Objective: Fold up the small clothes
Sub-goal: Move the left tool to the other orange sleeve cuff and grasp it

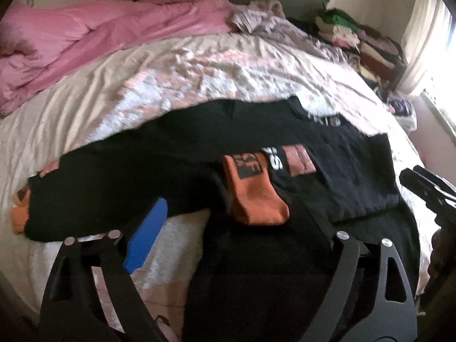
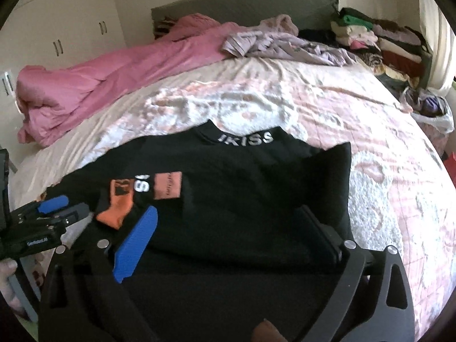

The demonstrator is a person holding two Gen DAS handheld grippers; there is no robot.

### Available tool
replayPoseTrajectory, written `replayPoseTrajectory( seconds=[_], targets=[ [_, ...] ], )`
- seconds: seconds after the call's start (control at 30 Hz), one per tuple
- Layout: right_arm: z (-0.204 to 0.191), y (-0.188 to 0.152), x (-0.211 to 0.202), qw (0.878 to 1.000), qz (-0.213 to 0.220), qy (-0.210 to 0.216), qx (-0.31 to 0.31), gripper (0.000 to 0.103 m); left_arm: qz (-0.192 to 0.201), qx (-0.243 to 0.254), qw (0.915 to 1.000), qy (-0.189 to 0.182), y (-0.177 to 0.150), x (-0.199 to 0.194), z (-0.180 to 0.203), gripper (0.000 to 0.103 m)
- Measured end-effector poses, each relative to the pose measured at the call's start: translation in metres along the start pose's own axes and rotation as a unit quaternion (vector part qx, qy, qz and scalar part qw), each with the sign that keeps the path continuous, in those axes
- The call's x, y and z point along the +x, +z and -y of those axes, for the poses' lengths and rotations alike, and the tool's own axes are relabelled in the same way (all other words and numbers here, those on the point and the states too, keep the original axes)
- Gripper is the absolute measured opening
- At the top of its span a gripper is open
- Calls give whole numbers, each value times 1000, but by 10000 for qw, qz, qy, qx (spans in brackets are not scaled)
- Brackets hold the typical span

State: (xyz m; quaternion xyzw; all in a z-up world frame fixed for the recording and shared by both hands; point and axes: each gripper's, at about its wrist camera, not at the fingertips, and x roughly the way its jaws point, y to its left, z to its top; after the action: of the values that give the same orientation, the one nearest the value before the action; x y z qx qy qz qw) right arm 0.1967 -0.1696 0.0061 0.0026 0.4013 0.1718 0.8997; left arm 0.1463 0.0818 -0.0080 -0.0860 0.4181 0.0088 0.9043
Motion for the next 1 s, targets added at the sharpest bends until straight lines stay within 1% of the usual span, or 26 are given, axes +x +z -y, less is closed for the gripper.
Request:
replayPoseTrajectory(
  seconds=[0.07, 0.23, 0.47, 0.57, 1.0],
  targets=[
    [-7, 3, -5, 9999, 75, 66, -39, 98, 72, -53, 10000, 17, 1, -7, -6, 86],
    [-27, 10, -12, 9995, 187, 179, -176, 98, 174, -173, 9996, 112, 3, -19, -22, 87],
    [-55, 17, -14, 9983, 264, 392, -344, 99, 279, -387, 9979, 433, 1, -28, -52, 89],
    [-69, 19, -13, 9975, 274, 379, -523, 99, 357, -484, 9960, 660, 0, -33, -67, 90],
    [-105, 16, -4, 9940, 257, 539, -912, 98, 417, -1131, 9866, 1101, -12, -53, -136, 90]
  ],
)
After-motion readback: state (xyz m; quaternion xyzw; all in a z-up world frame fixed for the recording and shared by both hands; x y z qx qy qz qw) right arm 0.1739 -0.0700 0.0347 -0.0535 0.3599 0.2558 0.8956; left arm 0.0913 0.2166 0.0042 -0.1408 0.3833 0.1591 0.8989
